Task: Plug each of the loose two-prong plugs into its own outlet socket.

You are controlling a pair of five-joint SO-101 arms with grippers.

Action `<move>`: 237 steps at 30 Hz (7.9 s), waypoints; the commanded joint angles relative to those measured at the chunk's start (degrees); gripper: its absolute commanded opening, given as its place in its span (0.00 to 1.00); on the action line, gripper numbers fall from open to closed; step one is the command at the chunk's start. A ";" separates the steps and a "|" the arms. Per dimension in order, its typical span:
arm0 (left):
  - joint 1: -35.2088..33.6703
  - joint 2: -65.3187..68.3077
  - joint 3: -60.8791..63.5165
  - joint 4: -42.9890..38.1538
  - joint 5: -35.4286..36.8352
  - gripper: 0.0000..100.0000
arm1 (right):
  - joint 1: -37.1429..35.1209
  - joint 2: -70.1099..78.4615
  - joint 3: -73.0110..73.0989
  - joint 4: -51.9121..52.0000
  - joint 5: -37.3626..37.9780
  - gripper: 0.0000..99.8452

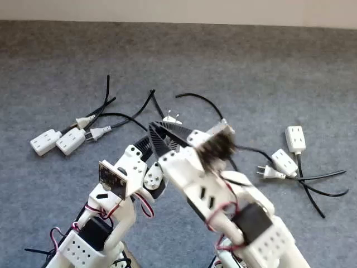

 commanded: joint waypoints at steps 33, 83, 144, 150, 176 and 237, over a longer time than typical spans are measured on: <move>-4.70 -0.13 1.01 0.97 0.26 0.01 | 17.10 -0.57 -6.81 -6.46 0.09 0.04; -20.35 -0.22 -6.90 58.37 -22.77 0.23 | 41.80 -34.68 45.93 20.09 0.62 0.16; -24.66 91.30 -55.78 43.69 -7.47 0.23 | 41.54 -34.68 46.11 20.09 3.87 0.16; -22.11 91.91 -56.48 43.52 -7.38 0.23 | 41.45 -34.68 46.11 20.09 3.87 0.16; -21.76 97.54 -56.92 39.91 -0.88 0.23 | 41.45 -34.68 46.11 20.09 3.78 0.16; -19.65 118.90 -83.56 58.90 -0.97 0.01 | 41.45 -34.68 46.11 20.09 3.78 0.16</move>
